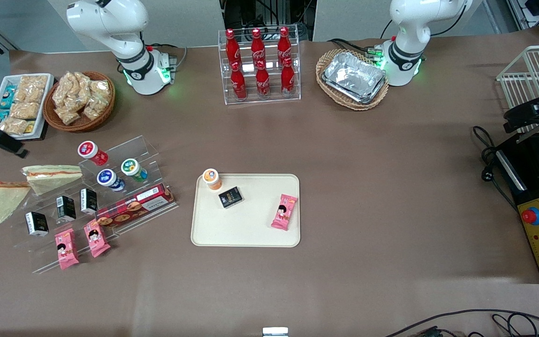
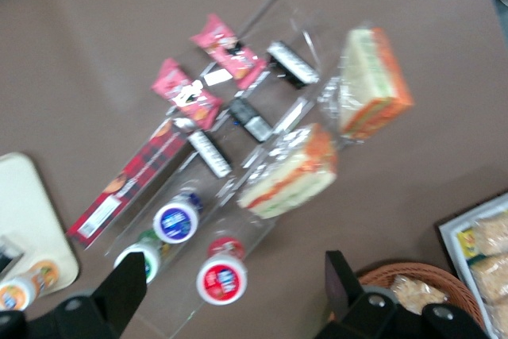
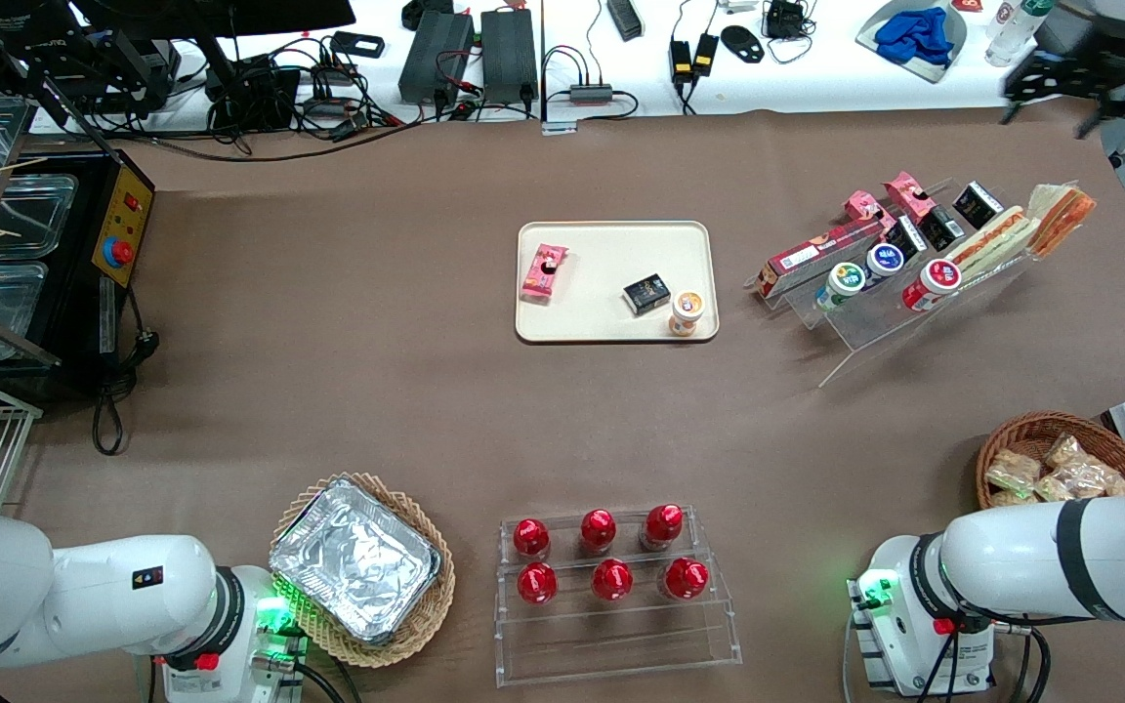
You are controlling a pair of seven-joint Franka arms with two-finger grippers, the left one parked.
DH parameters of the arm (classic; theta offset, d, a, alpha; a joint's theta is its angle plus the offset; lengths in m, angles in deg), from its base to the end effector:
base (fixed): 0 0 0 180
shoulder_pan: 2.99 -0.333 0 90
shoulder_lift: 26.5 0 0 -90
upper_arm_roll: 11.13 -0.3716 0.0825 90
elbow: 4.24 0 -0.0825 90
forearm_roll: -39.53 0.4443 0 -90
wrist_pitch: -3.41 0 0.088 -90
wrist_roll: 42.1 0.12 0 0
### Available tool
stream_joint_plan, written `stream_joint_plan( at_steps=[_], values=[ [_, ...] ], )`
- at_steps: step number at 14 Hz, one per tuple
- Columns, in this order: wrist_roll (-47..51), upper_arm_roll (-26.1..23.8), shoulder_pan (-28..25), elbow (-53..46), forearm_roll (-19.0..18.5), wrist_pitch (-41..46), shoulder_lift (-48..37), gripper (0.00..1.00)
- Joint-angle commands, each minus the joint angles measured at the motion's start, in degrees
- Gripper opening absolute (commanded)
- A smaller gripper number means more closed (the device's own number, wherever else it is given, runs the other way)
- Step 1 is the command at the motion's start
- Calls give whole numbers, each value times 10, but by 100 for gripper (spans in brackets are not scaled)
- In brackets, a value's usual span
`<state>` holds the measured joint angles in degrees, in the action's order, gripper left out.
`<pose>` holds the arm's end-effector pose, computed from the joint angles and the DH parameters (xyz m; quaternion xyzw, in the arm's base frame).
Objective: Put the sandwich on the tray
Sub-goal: 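Move the right gripper toward the wrapped sandwich on the acrylic rack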
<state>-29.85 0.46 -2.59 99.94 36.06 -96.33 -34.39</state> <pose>0.5619 -0.1330 0.6295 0.9782 -0.2052 0.0288 0.0161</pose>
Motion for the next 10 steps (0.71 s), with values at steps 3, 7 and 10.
stream_joint_plan(
  at_steps=[3,7,10],
  values=[
    [30,1,107,-11,-34,-34,31,100],
    [31,2,169,-11,-10,-91,73,100],
    [31,7,170,-10,0,-119,119,100]
  ],
)
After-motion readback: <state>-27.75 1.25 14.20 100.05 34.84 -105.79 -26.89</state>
